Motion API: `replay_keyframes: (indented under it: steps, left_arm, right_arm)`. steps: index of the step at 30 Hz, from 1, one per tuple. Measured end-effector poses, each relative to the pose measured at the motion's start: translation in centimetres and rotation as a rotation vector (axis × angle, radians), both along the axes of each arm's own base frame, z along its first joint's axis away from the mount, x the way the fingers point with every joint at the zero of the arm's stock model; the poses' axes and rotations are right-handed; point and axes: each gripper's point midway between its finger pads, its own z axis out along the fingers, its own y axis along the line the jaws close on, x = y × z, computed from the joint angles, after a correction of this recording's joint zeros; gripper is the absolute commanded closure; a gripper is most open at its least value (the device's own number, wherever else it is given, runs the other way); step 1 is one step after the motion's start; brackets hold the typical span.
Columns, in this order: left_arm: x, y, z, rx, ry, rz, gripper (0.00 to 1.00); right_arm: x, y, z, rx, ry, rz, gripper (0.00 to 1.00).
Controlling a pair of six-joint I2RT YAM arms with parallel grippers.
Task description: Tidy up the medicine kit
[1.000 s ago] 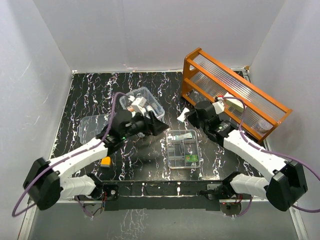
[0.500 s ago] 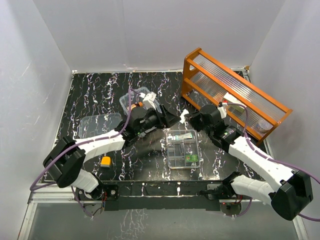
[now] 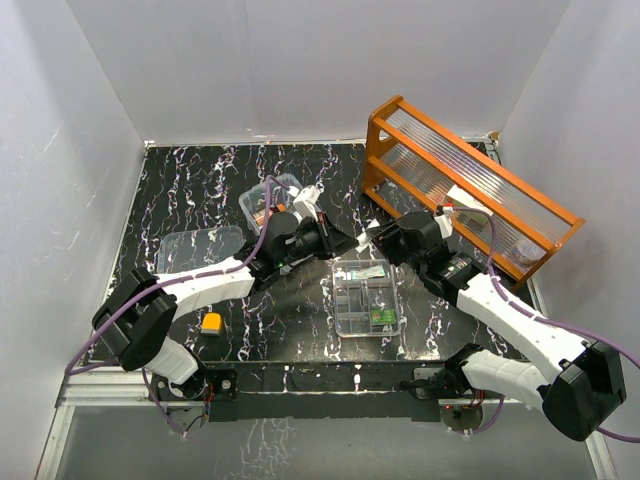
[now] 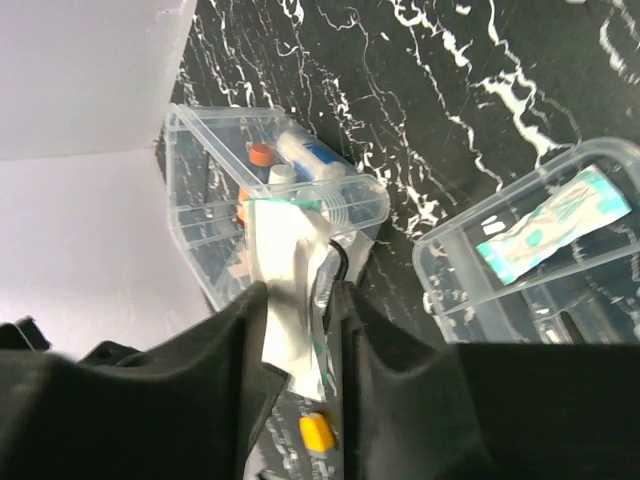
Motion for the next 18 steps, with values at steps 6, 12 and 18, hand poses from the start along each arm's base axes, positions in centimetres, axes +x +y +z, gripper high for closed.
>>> replay_keyframes:
  steps: [6, 12, 18]
  left_arm:
    - [-0.4, 0.4, -1.8, 0.145, -0.042, -0.057, 1.0]
    - [-1.3, -0.1, -2.5, 0.302, -0.128, -0.233, 1.0]
    - [-2.0, -1.1, -6.9, 0.437, -0.11, -0.43, 1.0]
  right_arm:
    - [-0.3, -0.9, -0.7, -0.088, -0.002, 0.013, 0.42]
    - [-1.6, -3.7, -0.9, -0.24, -0.012, 0.009, 0.43]
    - [-3.0, -6.7, 0.3, -0.328, -0.044, -0.048, 0.44]
